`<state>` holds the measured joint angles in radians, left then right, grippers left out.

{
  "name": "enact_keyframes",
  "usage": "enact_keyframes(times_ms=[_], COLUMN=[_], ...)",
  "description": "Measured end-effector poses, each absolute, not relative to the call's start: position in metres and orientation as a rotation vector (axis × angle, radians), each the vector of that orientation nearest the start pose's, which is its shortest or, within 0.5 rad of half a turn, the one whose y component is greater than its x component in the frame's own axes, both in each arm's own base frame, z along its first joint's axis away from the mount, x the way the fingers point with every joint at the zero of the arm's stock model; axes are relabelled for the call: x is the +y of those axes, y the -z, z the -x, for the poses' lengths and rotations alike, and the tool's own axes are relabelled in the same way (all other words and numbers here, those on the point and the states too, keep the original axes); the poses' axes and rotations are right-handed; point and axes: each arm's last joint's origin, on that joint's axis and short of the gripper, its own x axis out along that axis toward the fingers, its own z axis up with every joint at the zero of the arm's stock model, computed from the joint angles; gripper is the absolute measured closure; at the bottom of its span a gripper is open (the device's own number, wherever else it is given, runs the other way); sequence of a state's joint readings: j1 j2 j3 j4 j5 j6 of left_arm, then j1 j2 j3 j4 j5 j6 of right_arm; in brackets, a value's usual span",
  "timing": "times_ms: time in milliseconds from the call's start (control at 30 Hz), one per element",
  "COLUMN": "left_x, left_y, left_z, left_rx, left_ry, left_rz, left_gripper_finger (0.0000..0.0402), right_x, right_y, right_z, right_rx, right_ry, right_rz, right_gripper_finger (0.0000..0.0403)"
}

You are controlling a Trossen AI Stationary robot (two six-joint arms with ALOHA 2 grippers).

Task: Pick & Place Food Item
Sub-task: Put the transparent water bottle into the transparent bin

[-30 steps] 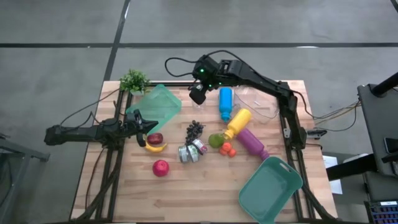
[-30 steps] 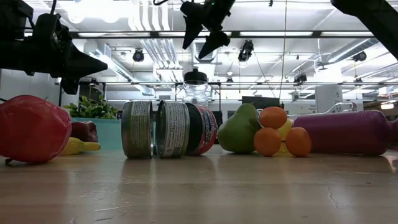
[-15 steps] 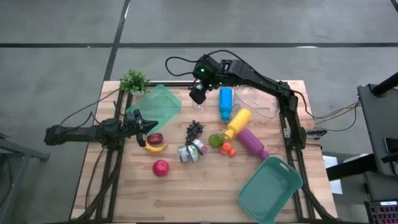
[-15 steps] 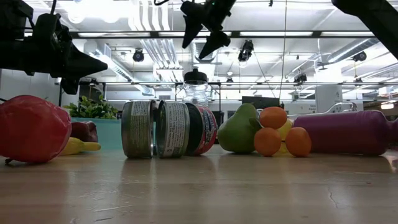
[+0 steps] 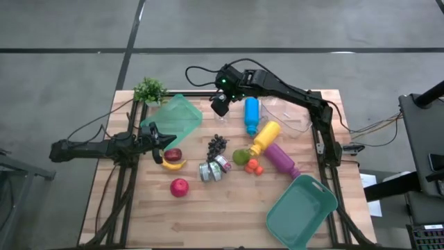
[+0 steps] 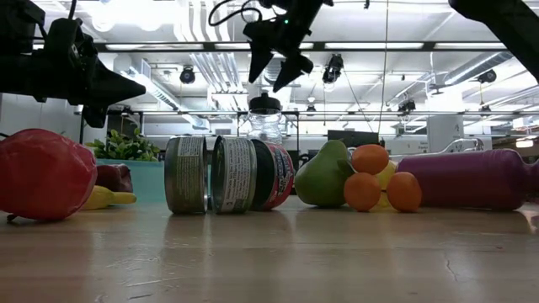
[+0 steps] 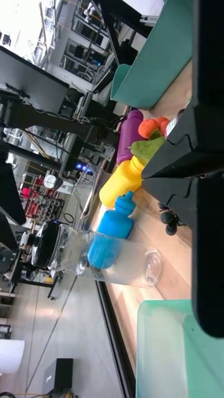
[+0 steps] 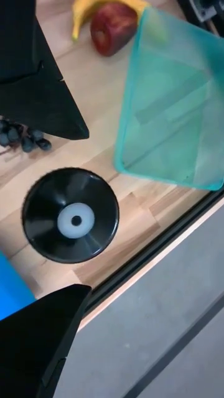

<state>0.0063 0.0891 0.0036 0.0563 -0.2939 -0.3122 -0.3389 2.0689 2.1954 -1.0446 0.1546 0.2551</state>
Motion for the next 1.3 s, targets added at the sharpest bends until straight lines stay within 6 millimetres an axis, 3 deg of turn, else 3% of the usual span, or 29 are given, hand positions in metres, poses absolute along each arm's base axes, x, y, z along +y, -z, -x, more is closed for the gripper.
enact_keyframes(times_ms=[633,1300], left_x=[0.009,0.009], left_y=[-0.163,-0.163], left_z=[-0.102,-0.102], left_rx=[-0.018,-0.018], left_ry=[-0.302,-0.302], left_rz=[0.306,0.306], left_gripper_finger=[0.04,0.04], right_x=[-0.162,-0.161], right_y=[-0.313,-0.303], right_z=[-0.419,-0.418], right_rx=[0.884,0.924], right_ry=[0.593,0.59], right_rz=[-0.328,-0.341], right_gripper_finger=[0.0007,0.0007])
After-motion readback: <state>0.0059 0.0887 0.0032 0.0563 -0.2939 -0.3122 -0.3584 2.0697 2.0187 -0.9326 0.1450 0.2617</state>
